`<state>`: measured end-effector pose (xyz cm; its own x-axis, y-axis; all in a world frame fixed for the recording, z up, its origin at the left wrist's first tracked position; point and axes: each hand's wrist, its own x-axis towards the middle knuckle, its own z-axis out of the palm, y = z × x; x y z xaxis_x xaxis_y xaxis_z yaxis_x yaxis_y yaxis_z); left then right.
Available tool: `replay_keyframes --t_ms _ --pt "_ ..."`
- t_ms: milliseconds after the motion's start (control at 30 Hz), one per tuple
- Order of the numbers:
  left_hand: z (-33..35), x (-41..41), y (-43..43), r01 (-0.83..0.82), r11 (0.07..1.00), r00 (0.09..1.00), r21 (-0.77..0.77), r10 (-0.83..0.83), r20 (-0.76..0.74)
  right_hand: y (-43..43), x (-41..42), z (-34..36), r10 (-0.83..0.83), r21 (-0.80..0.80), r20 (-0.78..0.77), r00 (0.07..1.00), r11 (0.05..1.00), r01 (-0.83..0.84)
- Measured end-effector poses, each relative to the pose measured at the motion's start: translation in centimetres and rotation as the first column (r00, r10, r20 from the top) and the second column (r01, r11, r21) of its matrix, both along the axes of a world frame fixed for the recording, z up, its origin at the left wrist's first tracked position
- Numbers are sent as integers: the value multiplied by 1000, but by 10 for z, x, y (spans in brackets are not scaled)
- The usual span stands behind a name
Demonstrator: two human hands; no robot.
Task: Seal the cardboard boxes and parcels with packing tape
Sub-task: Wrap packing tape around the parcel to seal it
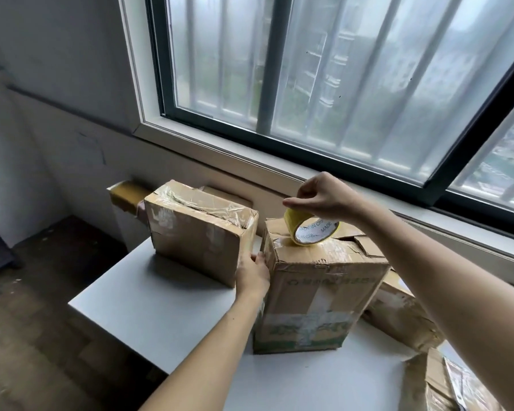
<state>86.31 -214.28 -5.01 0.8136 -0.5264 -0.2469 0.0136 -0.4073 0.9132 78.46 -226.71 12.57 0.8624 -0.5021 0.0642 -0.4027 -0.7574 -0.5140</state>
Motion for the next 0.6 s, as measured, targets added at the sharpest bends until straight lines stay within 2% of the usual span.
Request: replay_keyframes --t_ms 200,300,333,400,500,533,600 --pt "-7 1 -2 98 995 989 14 -96 -110 -3 -14 -15 -101 148 53 993 985 92" --pt "-15 6 0 157 981 959 115 -124 -254 -3 -15 -13 -91 135 35 995 987 85" --pt "-14 8 2 173 973 957 155 -129 -259 -3 -16 -13 -94 131 32 995 987 89" --pt "-1 14 5 125 982 986 144 -107 -128 -3 -19 -13 -102 146 57 993 985 92" --pt "46 19 2 73 994 979 -81 -56 194 -2 -24 -20 -125 193 117 985 976 101" --pt "62 19 -4 122 981 961 -148 -79 267 -2 -26 -23 -144 229 151 978 968 107" --pt "83 18 -21 257 957 915 -132 -196 353 -3 -29 -29 -206 365 233 950 924 111"
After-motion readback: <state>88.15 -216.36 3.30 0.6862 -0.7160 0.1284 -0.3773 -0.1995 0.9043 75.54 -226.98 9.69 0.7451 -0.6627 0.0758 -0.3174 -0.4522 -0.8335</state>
